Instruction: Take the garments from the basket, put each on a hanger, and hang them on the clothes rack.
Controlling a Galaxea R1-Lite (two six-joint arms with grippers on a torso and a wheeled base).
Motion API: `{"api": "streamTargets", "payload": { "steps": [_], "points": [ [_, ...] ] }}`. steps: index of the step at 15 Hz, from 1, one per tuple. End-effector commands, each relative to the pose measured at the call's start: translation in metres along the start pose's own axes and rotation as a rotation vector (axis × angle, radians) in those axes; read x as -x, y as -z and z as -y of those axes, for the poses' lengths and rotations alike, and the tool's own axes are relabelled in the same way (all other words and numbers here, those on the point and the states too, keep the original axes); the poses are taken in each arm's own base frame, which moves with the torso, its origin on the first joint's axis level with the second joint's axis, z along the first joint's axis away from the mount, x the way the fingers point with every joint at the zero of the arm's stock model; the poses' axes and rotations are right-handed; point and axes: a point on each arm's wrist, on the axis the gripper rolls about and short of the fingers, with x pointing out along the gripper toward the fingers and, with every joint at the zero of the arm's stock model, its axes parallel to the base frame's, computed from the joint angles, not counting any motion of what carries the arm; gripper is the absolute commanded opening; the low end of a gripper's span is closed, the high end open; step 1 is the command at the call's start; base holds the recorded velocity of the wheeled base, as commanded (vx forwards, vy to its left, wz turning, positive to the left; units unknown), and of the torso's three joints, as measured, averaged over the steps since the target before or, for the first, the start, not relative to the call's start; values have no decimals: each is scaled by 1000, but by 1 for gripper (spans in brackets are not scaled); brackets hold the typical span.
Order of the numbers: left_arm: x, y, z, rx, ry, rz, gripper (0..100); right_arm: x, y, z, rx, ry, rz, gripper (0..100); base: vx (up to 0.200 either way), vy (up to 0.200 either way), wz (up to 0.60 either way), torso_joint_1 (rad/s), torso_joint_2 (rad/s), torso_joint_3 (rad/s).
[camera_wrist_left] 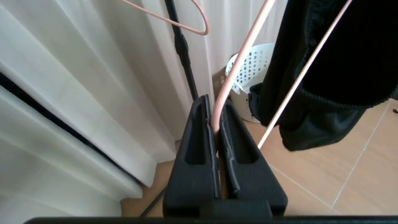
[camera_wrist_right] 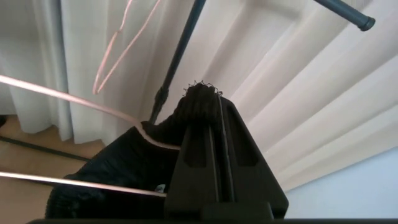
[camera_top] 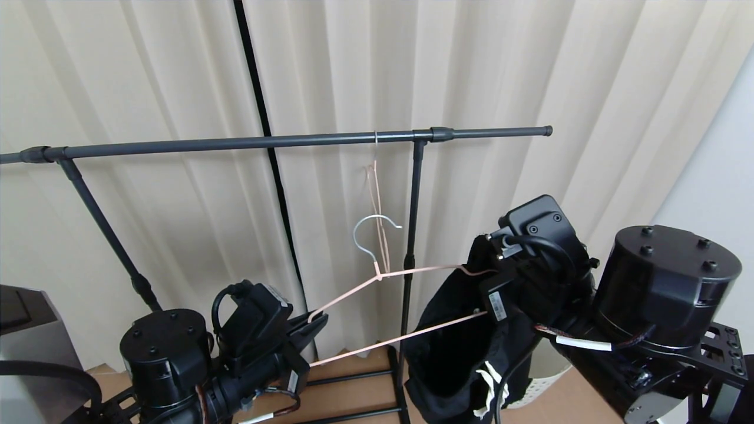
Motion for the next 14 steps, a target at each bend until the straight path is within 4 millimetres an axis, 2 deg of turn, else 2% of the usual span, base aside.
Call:
{"api": "streamTargets", "payload": {
  "steps": [1, 6, 10, 11, 12, 14],
  "points": [
    [0, 0, 3, -2, 10, 1, 0, 3, -2, -7, -3, -26, 10, 0, 0, 0, 0, 0, 0, 0],
    [-1, 2, 4, -3, 12, -8, 0, 13, -12, -19, -63, -76, 46, 0, 0, 0, 0, 0, 0, 0],
    [-3, 4, 1, -2, -12, -18, 0, 14, -20, -12, -93, 0, 55, 0, 0, 0, 0, 0, 0, 0],
    [-3, 4, -5, 4, -37, -19, 0, 13, -22, -6, -102, 26, 56, 0, 0, 0, 0, 0, 0, 0],
    [-4, 5, -22, 4, -99, -16, 0, 10, -21, 1, -92, 50, 37, 0, 0, 0, 0, 0, 0, 0],
    [-5, 6, -37, -5, -157, -15, 0, 14, -23, 5, -89, 52, 33, 0, 0, 0, 0, 0, 0, 0]
  ]
}}
